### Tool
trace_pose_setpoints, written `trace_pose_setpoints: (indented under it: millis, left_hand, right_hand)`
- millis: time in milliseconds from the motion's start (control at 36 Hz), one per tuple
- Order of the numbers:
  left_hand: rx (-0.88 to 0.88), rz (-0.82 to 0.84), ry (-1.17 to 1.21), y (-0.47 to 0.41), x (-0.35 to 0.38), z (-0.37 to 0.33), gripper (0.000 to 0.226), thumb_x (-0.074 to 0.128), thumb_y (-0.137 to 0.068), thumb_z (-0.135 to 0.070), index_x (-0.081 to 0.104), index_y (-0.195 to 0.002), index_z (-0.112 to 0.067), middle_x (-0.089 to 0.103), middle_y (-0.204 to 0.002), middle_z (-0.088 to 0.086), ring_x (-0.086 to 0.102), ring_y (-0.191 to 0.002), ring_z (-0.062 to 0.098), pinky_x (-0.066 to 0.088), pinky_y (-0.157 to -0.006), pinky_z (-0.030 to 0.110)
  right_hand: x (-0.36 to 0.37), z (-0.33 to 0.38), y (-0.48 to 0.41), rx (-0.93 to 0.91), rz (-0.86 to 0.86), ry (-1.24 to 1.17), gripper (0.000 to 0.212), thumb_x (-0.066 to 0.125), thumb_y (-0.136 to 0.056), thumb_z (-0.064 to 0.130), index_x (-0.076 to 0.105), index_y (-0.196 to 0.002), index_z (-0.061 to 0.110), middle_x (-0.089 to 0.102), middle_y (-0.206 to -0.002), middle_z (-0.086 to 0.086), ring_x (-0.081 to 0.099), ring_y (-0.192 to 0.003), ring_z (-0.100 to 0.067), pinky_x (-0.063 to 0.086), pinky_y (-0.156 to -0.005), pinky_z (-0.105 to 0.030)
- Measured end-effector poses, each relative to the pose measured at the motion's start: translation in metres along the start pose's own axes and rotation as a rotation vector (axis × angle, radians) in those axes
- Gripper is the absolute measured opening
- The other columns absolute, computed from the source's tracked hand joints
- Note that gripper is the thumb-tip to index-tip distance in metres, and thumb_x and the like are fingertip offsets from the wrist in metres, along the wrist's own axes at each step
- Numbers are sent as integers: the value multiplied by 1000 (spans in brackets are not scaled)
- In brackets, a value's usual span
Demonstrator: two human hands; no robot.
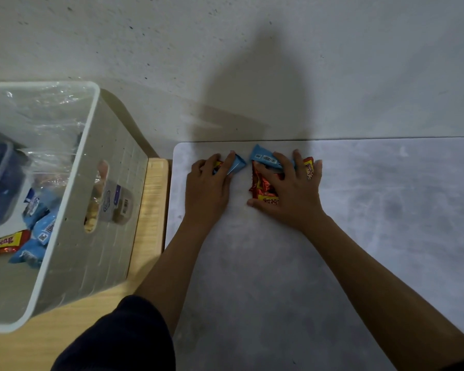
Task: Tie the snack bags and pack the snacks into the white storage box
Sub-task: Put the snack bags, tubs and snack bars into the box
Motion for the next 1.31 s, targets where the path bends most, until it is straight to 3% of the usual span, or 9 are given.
trace_pose_setpoints:
  millis: [139, 222, 333, 472, 611, 722, 833, 1083, 1306]
  left_hand:
    - [-13, -46, 16, 2, -1, 2, 46, 41, -89, -25, 48, -134, -19, 60, -121, 11, 56, -100, 35, 49, -73, 40]
    - [-23, -35, 31, 3, 0, 2, 46, 41, -89, -25, 47, -134, -20, 59, -123, 11, 55, -102, 35, 49, -75, 41]
    - [-32, -39, 41, 3, 1, 3, 46, 40, -90, -26, 47, -135, -20, 59, -124, 11, 54, -104, 35, 49, -78, 41]
    - [-25, -62, 48, 2, 2, 3, 46, 40, -90, -25, 47, -135, -21, 60, -122, 11, 55, -101, 35, 49, -75, 42]
    - [-49, -101, 45, 3, 1, 3, 44, 40, -89, -22, 47, -133, -21, 63, -110, 13, 58, -91, 36, 50, -69, 41]
    - [-56, -129, 103, 4, 0, 4, 44, 39, -90, -22, 44, -133, -22, 63, -103, 14, 58, -86, 35, 50, -68, 43]
    - [4, -133, 123, 5, -1, 3, 43, 39, -91, -23, 36, -134, -24, 62, -96, 15, 58, -80, 32, 52, -66, 42]
    - [-24, -132, 276, 15, -9, 1, 43, 39, -94, -27, 46, -135, -15, 57, -85, 12, 53, -68, 24, 50, -59, 38]
    - [-78, -169, 387, 20, -19, 3, 44, 38, -95, -30, 44, -137, -17, 50, -88, 6, 49, -68, 13, 45, -62, 22]
  right_hand:
    - [1, 6, -5, -56, -62, -15, 79, 31, -74, 80, 47, -134, 31, 27, -154, -10, 16, -141, -46, 7, -105, -72]
    - [2, 9, -6, -91, -65, -19, 73, 31, -78, 76, 51, -128, 26, 28, -154, -8, 25, -139, -43, 21, -104, -69]
    - [2, 9, -8, -111, -19, -8, 68, 18, -85, 72, 45, -133, 33, 32, -152, -7, 33, -135, -42, 27, -100, -65]
    - [1, 9, -8, -101, -23, -2, 56, 34, -82, 68, 54, -124, 36, 39, -148, -7, 35, -134, -40, 27, -100, -61]
    - [-4, 6, -6, -116, -158, -5, 43, 49, -79, 62, 63, -104, 29, 55, -129, -10, 52, -109, -32, 38, -81, -40]
    - [-3, 6, -3, -129, -251, -41, 37, 54, -80, 56, 65, -96, 25, 59, -121, -11, 57, -96, -32, 40, -73, -35]
    - [-2, 5, -3, -132, -270, -39, 38, 53, -82, 53, 66, -96, 21, 61, -117, -12, 59, -87, -33, 44, -68, -35]
    - [-9, 5, -5, -92, -313, -159, 33, 60, -81, 42, 69, -95, 14, 62, -108, -14, 61, -68, -27, 51, -55, -30]
    - [-16, 3, 2, 15, -376, -300, 30, 66, -81, 37, 70, -100, 13, 61, -111, -9, 64, -69, -23, 51, -60, -26]
Point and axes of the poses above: each hand's wrist, its own y-axis away from the middle knuckle, its own x-axis out of the palm, z = x × y, the point moved 2 cm from there along -y, towards the middle knuckle
